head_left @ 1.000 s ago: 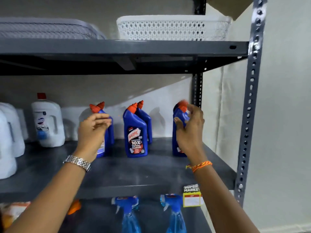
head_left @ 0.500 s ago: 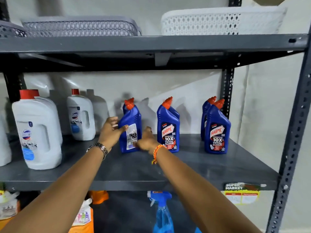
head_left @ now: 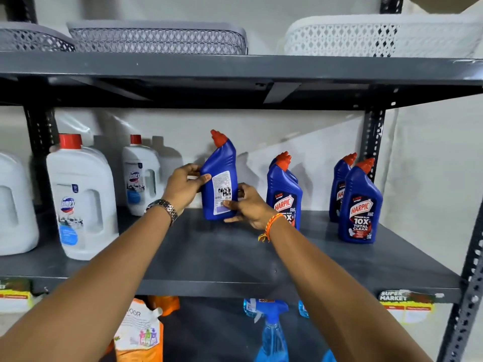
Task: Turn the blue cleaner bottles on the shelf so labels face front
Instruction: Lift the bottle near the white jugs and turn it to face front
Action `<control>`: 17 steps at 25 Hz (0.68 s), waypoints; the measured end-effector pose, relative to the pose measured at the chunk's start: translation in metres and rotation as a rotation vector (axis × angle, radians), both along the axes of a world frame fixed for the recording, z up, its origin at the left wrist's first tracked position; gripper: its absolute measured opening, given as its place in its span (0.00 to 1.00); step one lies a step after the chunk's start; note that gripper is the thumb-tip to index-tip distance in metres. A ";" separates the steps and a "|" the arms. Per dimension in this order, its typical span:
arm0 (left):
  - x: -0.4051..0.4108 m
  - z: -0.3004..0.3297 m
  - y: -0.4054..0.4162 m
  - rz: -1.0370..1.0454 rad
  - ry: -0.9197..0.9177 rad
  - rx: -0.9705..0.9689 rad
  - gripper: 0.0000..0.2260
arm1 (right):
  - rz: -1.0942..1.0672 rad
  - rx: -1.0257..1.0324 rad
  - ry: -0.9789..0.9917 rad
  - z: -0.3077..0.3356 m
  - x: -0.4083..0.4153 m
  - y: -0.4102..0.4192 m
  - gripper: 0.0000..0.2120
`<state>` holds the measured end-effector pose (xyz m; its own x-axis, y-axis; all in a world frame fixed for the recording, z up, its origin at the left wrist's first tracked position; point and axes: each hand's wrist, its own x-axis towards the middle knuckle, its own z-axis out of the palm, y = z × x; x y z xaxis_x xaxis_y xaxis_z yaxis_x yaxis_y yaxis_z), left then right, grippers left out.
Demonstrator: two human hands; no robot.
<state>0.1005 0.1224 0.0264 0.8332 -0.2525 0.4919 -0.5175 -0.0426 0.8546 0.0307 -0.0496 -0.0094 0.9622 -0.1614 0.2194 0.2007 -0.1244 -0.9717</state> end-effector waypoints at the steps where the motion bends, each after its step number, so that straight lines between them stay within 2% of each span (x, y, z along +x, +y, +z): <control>1: -0.002 0.004 0.001 -0.015 -0.011 0.002 0.10 | 0.013 0.042 -0.010 0.003 -0.004 0.002 0.16; 4: -0.002 0.008 0.000 0.045 -0.005 -0.023 0.13 | -0.053 0.052 -0.042 0.004 -0.013 0.012 0.16; 6: -0.008 0.010 -0.004 0.097 0.036 -0.011 0.16 | -0.198 -0.024 -0.080 -0.002 -0.015 0.026 0.19; 9: -0.027 0.011 -0.016 0.231 0.057 0.144 0.31 | -0.473 -0.223 -0.214 -0.014 -0.014 0.048 0.23; 10: -0.031 0.010 -0.021 0.293 0.032 0.146 0.33 | -0.523 -0.294 -0.256 -0.019 -0.012 0.054 0.24; 11: -0.033 0.011 -0.024 0.314 0.012 0.095 0.31 | -0.534 -0.349 -0.277 -0.023 -0.010 0.057 0.26; 14: -0.025 0.014 -0.026 0.209 0.029 -0.138 0.17 | -0.434 -0.421 -0.197 -0.021 -0.007 0.056 0.36; 17: -0.011 0.012 -0.018 -0.043 0.079 -0.265 0.14 | -0.410 -0.462 -0.046 -0.010 -0.004 0.038 0.45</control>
<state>0.0893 0.1040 0.0383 0.8629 -0.1595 0.4796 -0.4454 0.2083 0.8707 0.0263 -0.0115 -0.0191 0.8298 -0.3948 0.3943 0.0872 -0.6062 -0.7905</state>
